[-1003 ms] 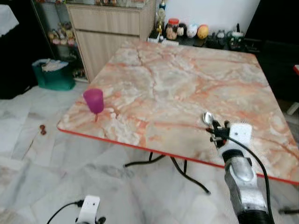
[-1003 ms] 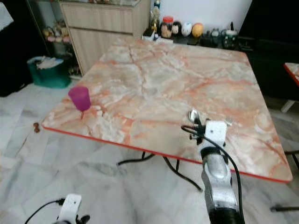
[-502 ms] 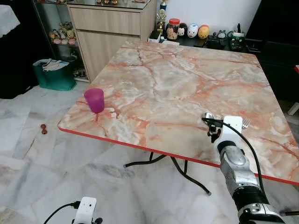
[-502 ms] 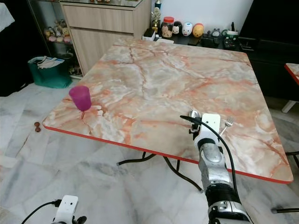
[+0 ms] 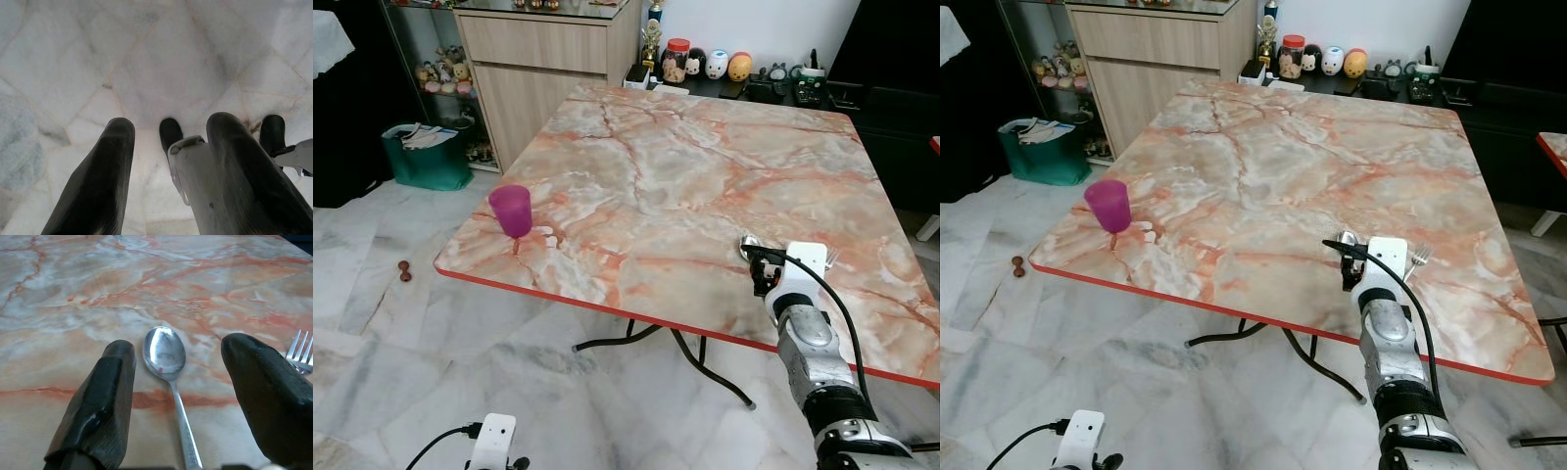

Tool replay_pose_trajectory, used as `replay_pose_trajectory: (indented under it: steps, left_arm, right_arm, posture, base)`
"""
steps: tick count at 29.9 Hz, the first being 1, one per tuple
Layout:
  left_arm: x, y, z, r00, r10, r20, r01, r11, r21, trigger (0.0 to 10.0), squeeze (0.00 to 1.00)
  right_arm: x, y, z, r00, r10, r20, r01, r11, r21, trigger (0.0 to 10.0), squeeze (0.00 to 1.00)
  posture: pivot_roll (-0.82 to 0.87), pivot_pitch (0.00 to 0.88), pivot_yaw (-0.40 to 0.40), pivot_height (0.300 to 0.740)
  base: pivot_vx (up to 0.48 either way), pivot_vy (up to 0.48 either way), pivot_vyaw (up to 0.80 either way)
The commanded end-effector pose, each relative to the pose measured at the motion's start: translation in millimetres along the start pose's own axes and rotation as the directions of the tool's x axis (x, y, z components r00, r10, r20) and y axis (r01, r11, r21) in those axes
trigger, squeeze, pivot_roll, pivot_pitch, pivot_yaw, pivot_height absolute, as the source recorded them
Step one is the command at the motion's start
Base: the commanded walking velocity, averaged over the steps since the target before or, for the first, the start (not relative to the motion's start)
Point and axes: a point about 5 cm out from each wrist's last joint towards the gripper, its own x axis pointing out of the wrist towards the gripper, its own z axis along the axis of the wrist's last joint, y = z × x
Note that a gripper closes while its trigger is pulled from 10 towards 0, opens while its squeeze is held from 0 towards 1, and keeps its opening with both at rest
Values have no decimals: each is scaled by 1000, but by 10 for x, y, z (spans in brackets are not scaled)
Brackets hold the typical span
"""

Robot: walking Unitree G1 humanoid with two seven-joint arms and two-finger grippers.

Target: Setting the table

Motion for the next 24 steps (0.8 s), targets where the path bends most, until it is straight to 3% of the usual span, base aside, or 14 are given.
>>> replay_pose_trajectory:
  steps: [1,9,11,13,24]
  left_arm:
    - [-16,11,-78,1000,6,-16,-6,1000,-19,10000,0]
    - [-23,42,-80,1000,27,-2,-27,999,-30,10000,0]
    - [-30,71,-97,999,46,-2,-46,998,-45,10000,0]
    - [-67,210,-165,996,90,-12,-91,990,-107,10000,0]
    - [-86,298,-158,995,97,2,-96,988,-124,10000,0]
  right_arm:
    - [-22,-20,12,1000,-9,23,8,1000,10,10000,0]
    - [-99,0,-10,998,2,64,-4,1000,25,10000,0]
    - [-111,-8,-31,998,0,61,-1,1000,19,10000,0]
    - [-131,-13,-64,999,-2,50,0,1000,21,10000,0]
    - [-145,35,-59,998,8,58,-10,999,36,10000,0]
  posture:
    - [24,0,-36,740]
    - [18,0,-34,740]
    - [24,0,-35,740]
    - [28,0,-36,740]
    - [34,0,-37,740]
  base:
    - [0,0,0]
    - [0,0,0]
    - [0,0,0]
    - [0,0,0]
    - [0,0,0]
